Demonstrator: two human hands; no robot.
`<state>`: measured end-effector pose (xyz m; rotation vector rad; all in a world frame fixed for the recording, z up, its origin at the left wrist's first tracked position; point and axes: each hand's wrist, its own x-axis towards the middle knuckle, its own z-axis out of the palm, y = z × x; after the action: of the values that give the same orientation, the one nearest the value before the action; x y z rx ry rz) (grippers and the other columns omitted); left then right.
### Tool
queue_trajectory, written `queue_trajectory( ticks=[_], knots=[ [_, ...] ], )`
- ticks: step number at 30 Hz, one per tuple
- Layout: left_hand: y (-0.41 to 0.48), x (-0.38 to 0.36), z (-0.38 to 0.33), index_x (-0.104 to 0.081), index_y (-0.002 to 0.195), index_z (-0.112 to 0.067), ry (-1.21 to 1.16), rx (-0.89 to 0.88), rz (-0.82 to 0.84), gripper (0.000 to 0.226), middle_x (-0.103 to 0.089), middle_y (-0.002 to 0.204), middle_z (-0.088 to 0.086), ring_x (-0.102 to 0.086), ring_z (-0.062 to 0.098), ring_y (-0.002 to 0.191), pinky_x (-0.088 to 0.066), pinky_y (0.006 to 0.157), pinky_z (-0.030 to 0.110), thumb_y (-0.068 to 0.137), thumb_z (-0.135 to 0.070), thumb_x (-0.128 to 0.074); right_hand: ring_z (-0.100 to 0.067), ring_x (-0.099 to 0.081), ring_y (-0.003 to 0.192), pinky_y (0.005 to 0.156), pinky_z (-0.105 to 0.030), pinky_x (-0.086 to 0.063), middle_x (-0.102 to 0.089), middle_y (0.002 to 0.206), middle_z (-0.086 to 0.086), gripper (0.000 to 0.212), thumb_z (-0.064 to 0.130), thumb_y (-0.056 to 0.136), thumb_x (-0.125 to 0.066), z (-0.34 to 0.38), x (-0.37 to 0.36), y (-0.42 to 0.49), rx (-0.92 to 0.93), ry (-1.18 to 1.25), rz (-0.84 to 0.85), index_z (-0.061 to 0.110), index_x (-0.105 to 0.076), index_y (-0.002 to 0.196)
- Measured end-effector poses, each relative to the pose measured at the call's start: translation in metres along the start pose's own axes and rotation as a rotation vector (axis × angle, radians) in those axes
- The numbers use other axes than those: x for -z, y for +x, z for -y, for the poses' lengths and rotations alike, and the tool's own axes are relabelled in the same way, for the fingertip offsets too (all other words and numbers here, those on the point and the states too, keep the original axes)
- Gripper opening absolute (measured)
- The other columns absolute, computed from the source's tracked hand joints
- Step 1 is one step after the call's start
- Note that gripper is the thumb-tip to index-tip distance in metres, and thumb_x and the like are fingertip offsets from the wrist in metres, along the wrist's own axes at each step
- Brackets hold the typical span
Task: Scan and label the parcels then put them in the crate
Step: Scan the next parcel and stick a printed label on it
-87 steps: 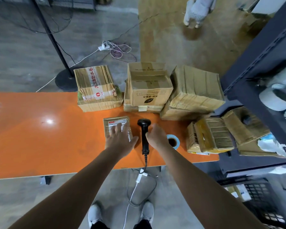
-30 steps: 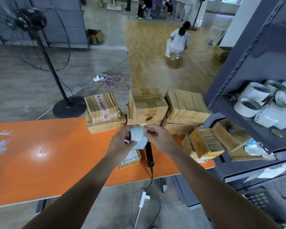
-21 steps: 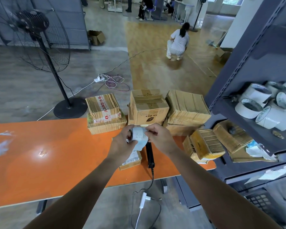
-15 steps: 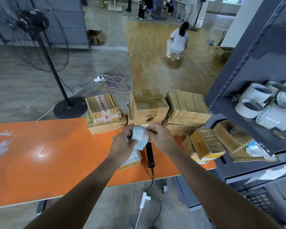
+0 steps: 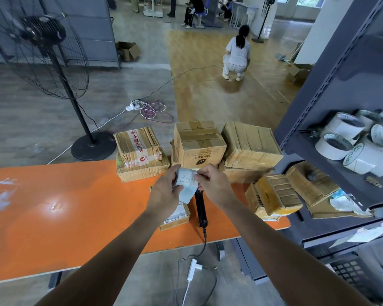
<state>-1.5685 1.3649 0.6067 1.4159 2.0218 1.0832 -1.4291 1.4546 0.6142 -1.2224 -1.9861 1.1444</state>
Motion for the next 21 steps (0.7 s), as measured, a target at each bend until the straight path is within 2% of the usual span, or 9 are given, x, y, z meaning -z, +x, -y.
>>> queue_trajectory(
  ticks=[3, 5, 9, 11, 14, 16, 18, 21],
  knots=[
    [0.002, 0.001, -0.003, -0.032, 0.148, -0.024, -0.040, 0.038, 0.012, 0.057, -0.059, 0.118, 0.001, -0.057, 0.016, 0.098, -0.043, 0.061, 0.016, 0.096, -0.010, -0.052, -0.014, -0.070, 0.074, 0.070, -0.037, -0.060, -0.070, 0.090, -0.004, 0.006, 0.020, 0.098, -0.060, 0.000, -0.001, -0.001, 0.033, -0.038, -0.022, 0.018, -0.056, 0.094],
    [0.002, 0.003, -0.005, -0.034, 0.144, -0.027, -0.092, 0.085, 0.014, 0.052, -0.060, 0.114, 0.001, -0.058, 0.015, 0.087, -0.043, 0.052, 0.016, 0.097, -0.012, -0.050, -0.014, -0.070, 0.076, 0.070, -0.036, -0.061, -0.069, 0.086, -0.005, 0.007, 0.017, 0.099, -0.058, 0.001, -0.001, -0.002, 0.048, 0.002, -0.016, 0.018, -0.055, 0.093],
    [0.007, 0.005, -0.006, -0.046, 0.121, -0.031, -0.176, 0.176, 0.017, 0.036, -0.065, 0.096, 0.003, -0.058, 0.020, 0.070, -0.041, 0.052, 0.028, 0.093, -0.008, -0.049, -0.017, -0.067, 0.089, 0.078, -0.034, -0.061, -0.064, 0.089, -0.009, 0.013, 0.014, 0.101, -0.052, -0.001, 0.001, -0.006, 0.012, 0.137, 0.126, 0.018, -0.052, 0.090],
    [0.009, 0.004, -0.003, -0.048, 0.108, -0.030, -0.167, 0.194, 0.029, 0.027, -0.067, 0.092, 0.005, -0.055, 0.019, 0.065, -0.038, 0.049, 0.027, 0.092, -0.009, -0.049, -0.018, -0.068, 0.094, 0.080, -0.034, -0.061, -0.066, 0.095, -0.008, 0.012, 0.015, 0.102, -0.052, -0.001, 0.003, -0.008, -0.026, 0.183, 0.167, 0.019, -0.052, 0.091],
    [0.008, 0.001, 0.000, -0.050, 0.098, -0.026, -0.189, 0.188, 0.044, 0.018, -0.066, 0.087, 0.008, -0.051, 0.017, 0.062, -0.036, 0.047, 0.024, 0.091, -0.009, -0.053, -0.017, -0.071, 0.094, 0.079, -0.030, -0.059, -0.070, 0.101, -0.006, 0.009, 0.020, 0.104, -0.048, 0.000, 0.008, -0.013, -0.142, 0.323, 0.166, 0.021, -0.056, 0.099],
    [0.007, -0.002, -0.001, -0.052, 0.090, -0.023, -0.205, 0.175, 0.044, 0.015, -0.062, 0.081, 0.004, -0.049, 0.013, 0.062, -0.035, 0.050, 0.022, 0.091, -0.008, -0.055, -0.018, -0.071, 0.094, 0.079, -0.030, -0.058, -0.071, 0.106, -0.007, 0.014, 0.024, 0.105, -0.044, 0.000, 0.011, -0.015, -0.217, 0.407, 0.162, 0.020, -0.057, 0.110],
    [0.007, -0.005, -0.004, -0.053, 0.082, -0.021, -0.229, 0.162, 0.041, 0.017, -0.056, 0.074, -0.002, -0.047, 0.012, 0.062, -0.035, 0.054, 0.023, 0.090, -0.008, -0.059, -0.021, -0.071, 0.096, 0.079, -0.033, -0.059, -0.070, 0.109, -0.012, 0.020, 0.025, 0.106, -0.042, -0.001, 0.014, -0.017, -0.268, 0.451, 0.146, 0.018, -0.056, 0.118],
    [0.007, -0.010, -0.008, -0.053, 0.079, -0.023, -0.231, 0.154, 0.064, 0.020, -0.054, 0.071, -0.005, -0.047, 0.009, 0.061, -0.034, 0.054, 0.021, 0.088, -0.007, -0.062, -0.023, -0.071, 0.093, 0.081, -0.038, -0.059, -0.071, 0.105, -0.013, 0.023, 0.024, 0.106, -0.042, -0.005, 0.021, -0.018, -0.321, 0.464, 0.106, 0.014, -0.056, 0.121]
  ],
)
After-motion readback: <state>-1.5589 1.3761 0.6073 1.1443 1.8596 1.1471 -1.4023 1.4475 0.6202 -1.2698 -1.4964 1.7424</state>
